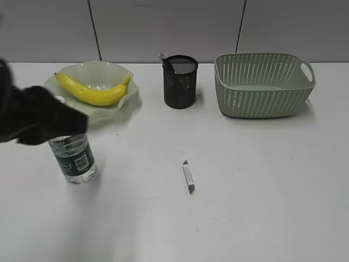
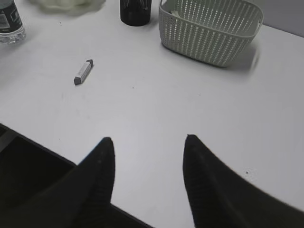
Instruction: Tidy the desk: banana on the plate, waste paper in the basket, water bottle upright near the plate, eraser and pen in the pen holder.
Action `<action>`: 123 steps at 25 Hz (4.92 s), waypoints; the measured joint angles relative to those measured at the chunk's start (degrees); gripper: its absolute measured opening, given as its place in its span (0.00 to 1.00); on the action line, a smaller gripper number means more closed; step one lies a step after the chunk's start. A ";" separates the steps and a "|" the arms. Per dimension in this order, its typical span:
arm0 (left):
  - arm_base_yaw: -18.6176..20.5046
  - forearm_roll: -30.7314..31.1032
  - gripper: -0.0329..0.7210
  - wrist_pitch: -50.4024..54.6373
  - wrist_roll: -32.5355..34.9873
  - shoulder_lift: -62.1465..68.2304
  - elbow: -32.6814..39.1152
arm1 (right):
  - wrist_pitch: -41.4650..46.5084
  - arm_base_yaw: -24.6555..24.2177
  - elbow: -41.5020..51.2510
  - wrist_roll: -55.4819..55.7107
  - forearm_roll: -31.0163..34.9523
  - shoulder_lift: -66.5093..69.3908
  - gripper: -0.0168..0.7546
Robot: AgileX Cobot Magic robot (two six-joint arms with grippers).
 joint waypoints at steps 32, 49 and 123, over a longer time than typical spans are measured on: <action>-8.62 3.88 0.30 38.29 -23.70 78.06 -68.70 | 0.00 0.00 0.13 -0.01 0.11 -0.15 0.52; -6.39 25.39 0.15 34.39 -22.50 75.21 -96.19 | 0.00 0.00 0.13 -0.03 0.11 -0.15 0.52; -10.63 16.87 0.42 32.06 1.12 -58.66 9.61 | 0.00 0.00 0.17 0.02 3.03 -0.26 0.52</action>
